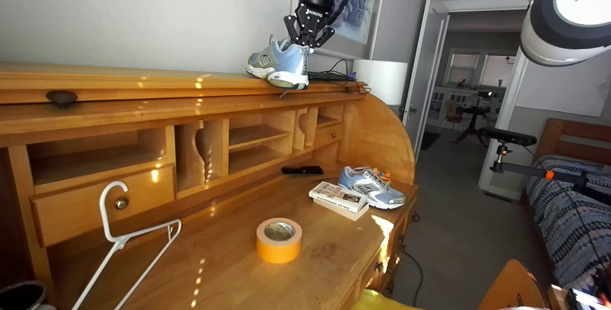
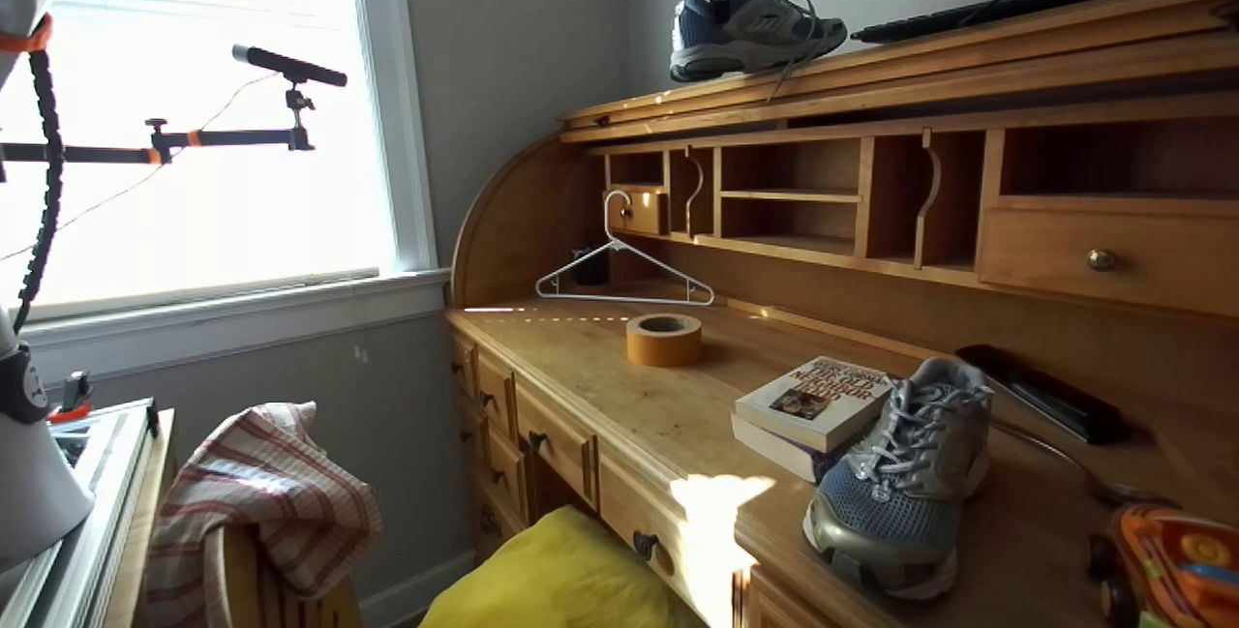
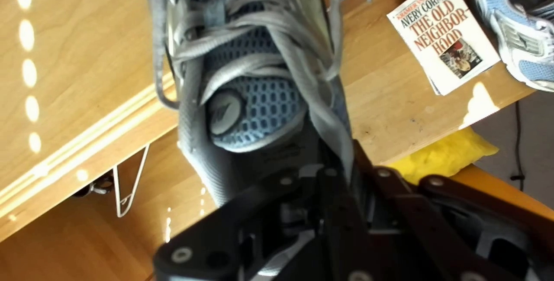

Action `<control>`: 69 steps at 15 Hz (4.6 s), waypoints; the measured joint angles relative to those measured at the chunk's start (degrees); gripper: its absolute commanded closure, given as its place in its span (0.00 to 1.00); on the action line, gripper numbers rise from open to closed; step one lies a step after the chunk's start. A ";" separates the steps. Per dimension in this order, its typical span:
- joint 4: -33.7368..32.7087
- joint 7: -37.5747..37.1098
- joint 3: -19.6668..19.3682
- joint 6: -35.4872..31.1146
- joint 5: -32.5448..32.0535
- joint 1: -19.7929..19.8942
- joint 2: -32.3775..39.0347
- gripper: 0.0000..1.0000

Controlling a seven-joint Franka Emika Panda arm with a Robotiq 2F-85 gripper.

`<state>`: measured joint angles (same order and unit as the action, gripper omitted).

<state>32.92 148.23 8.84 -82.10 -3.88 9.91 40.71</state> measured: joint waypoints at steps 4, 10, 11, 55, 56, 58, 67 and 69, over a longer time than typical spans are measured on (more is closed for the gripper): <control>0.00 -9.92 -0.56 -3.59 -0.04 -1.25 0.15 0.98; 0.00 -22.81 -0.72 -9.69 -0.03 -3.11 1.01 0.98; 0.00 -24.60 -0.72 -10.36 -0.03 -3.39 1.17 0.98; -3.06 -47.86 0.59 -12.98 -1.01 -4.87 3.11 0.98; -3.06 -46.26 1.00 -12.72 -0.61 -4.55 3.12 0.98; -3.06 -43.81 1.36 -12.11 -0.38 -4.09 3.13 0.98; -3.06 -42.11 1.28 -11.99 -0.37 -3.22 3.91 0.98; -3.09 -42.28 1.15 -12.11 -0.39 -3.21 3.92 0.98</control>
<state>29.83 105.95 9.99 -94.21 -4.28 6.71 44.62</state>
